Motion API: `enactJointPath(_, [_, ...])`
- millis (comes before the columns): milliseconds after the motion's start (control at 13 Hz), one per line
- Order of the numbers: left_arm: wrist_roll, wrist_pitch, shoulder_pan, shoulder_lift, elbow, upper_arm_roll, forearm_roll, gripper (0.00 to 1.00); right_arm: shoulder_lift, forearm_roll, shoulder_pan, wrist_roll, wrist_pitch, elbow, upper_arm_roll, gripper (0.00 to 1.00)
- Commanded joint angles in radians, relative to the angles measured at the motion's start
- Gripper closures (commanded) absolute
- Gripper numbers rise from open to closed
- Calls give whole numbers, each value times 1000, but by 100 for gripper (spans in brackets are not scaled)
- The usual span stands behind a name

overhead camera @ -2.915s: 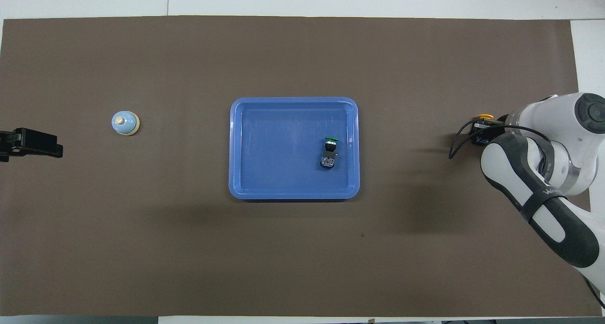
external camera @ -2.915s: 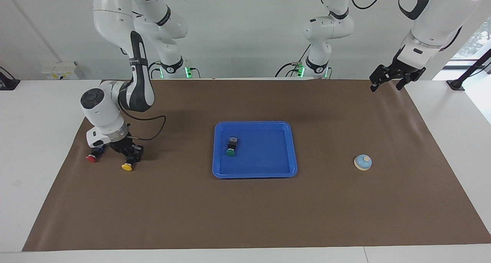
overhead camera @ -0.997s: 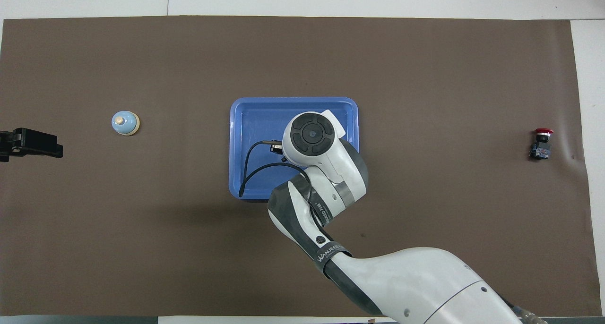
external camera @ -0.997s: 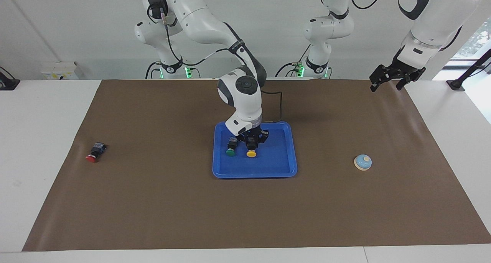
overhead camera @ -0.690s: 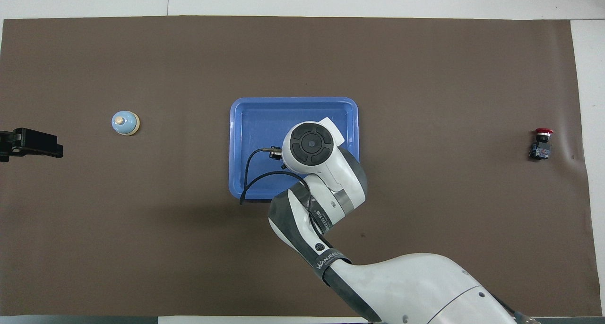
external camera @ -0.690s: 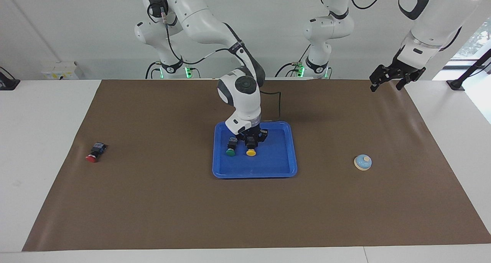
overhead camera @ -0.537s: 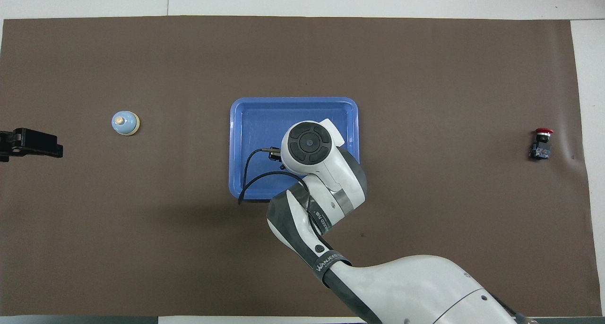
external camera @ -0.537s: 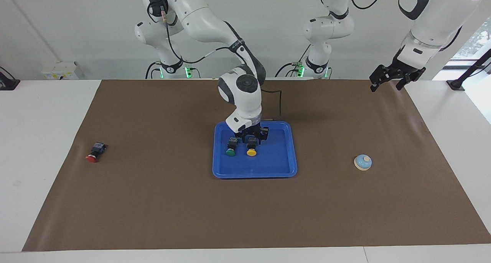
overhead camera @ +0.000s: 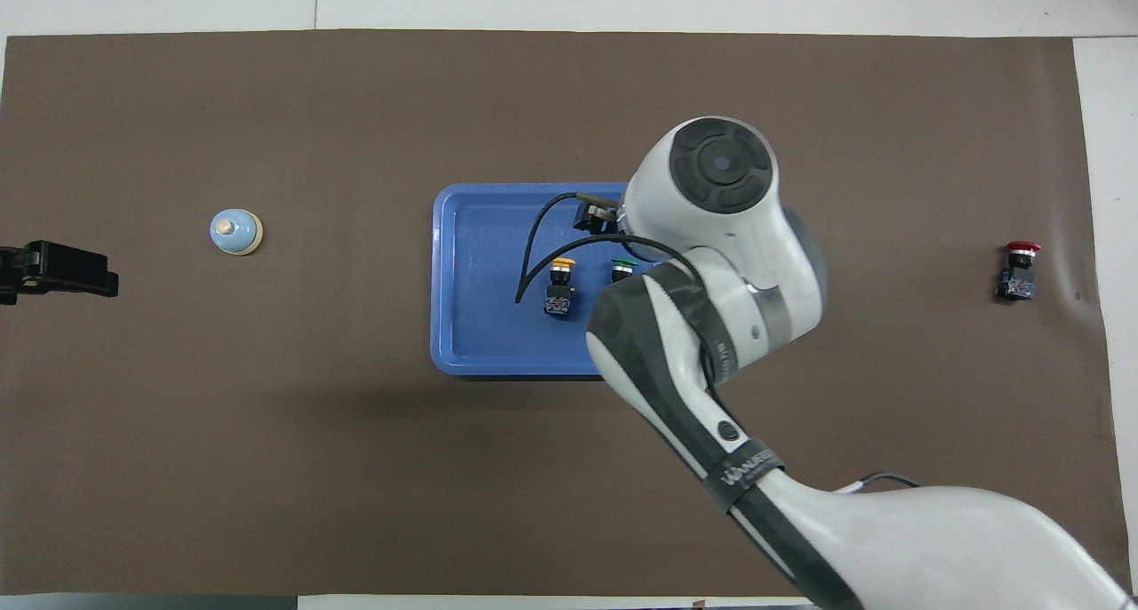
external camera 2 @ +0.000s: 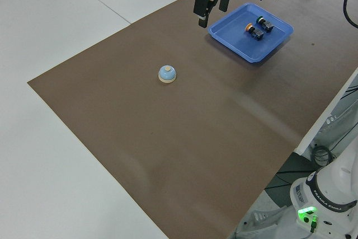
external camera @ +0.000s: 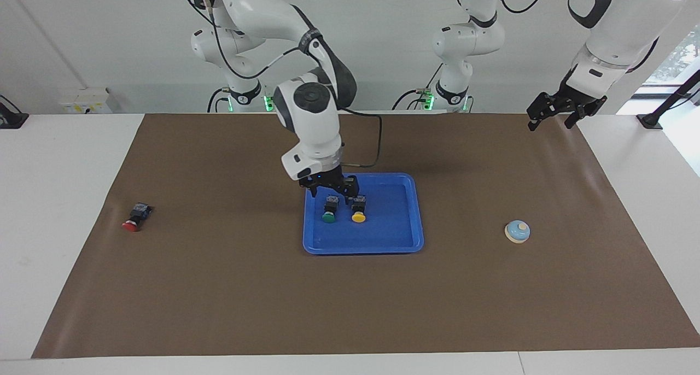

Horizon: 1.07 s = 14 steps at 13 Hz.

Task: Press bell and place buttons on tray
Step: 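Open the right gripper and move it to the red-capped button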

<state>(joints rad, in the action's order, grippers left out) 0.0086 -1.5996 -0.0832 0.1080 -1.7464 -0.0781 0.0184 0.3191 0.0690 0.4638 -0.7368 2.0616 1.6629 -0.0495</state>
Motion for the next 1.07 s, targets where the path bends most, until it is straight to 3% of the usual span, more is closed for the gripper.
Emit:
enactJointPath(0, [1, 7, 3, 6, -1, 5, -5, 0, -60, 9, -155, 175, -55, 18, 5, 0])
enactJointPath(307, [1, 7, 3, 6, -1, 5, -5, 0, -74, -23, -384, 426, -93, 34, 5, 0])
enactJointPath(460, [1, 7, 3, 6, -1, 5, -5, 0, -93, -79, -468, 511, -74, 96, 5, 0])
enactJointPath(844, [1, 7, 3, 6, -1, 5, -5, 0, -146, -135, -661, 666, 188, 334, 5, 0])
enactJointPath(997, [1, 7, 3, 6, -1, 5, -5, 0, -131, -158, -700, 666, 239, 359, 5, 0])
